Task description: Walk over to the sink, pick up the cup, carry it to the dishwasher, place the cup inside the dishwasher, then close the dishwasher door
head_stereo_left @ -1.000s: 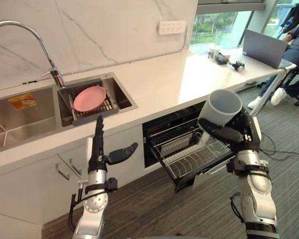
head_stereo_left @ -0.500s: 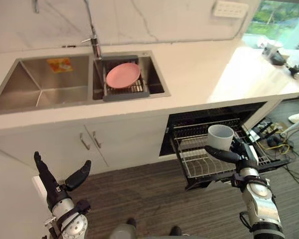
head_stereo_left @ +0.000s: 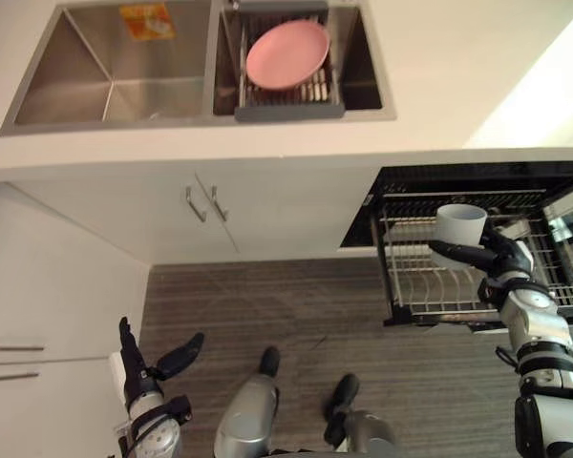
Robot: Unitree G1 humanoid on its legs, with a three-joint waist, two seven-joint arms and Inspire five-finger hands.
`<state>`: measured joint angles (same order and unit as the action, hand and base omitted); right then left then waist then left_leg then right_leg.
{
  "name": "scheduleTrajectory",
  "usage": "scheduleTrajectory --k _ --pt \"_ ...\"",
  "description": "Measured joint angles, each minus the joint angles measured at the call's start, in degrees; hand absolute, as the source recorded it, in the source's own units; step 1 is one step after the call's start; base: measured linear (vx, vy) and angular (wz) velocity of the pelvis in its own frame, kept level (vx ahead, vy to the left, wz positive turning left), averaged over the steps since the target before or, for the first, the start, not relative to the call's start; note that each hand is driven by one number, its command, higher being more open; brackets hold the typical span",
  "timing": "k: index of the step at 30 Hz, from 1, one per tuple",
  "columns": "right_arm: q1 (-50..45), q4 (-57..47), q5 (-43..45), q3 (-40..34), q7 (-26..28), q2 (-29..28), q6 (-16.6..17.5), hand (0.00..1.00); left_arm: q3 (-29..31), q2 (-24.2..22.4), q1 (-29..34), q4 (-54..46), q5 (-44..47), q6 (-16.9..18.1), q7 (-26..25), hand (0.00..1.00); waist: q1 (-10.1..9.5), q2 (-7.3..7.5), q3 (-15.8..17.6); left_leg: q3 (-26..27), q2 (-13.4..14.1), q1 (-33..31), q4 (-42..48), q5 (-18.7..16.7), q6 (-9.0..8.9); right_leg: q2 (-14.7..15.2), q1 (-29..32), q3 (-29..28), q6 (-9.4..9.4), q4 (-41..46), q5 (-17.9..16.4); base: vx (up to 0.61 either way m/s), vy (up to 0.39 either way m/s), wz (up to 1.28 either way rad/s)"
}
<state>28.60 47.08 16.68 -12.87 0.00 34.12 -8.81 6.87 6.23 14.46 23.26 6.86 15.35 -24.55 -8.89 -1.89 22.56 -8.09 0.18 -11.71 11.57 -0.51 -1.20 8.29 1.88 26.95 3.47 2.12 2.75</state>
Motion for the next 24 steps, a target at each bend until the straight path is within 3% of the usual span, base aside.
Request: scheduleTrajectory --k 5,12,24 --pt "5.4 3.4 -0.1 0.0 3.7 4.0 -3.0 0.00 -3.0 -0.2 -2.3 1.9 3.1 -0.1 2.3 1.00 -1.31 -1.38 2.1 -0.8 -0.8 -3.6 0.0 1.1 0.18 2.3 6.0 0.7 0.06 6.8 -3.0 -0.02 0.011 0.10" --pt "12.1 4.3 -0.3 2.1 6.3 6.2 -5.3 0.00 -5.3 -1.0 -3.7 1.9 4.5 -0.6 2.6 1.00 -1.42 -1.63 2.7 -0.9 -1.5 -7.9 1.0 1.5 0.02 4.8 13.2 0.3 -0.45 15.0 -6.7 -0.02 -0.001 0.04" --pt "16.0 6.0 -0.3 2.7 6.2 6.9 -9.7 0.00 -6.2 -1.9 -5.6 1.9 5.7 -0.8 2.5 1.00 -1.36 -1.73 3.5 -0.8 -1.3 -11.7 1.8 1.9 -0.60 5.6 18.2 -0.3 -1.35 19.2 -8.4 -0.01 -0.012 0.00"
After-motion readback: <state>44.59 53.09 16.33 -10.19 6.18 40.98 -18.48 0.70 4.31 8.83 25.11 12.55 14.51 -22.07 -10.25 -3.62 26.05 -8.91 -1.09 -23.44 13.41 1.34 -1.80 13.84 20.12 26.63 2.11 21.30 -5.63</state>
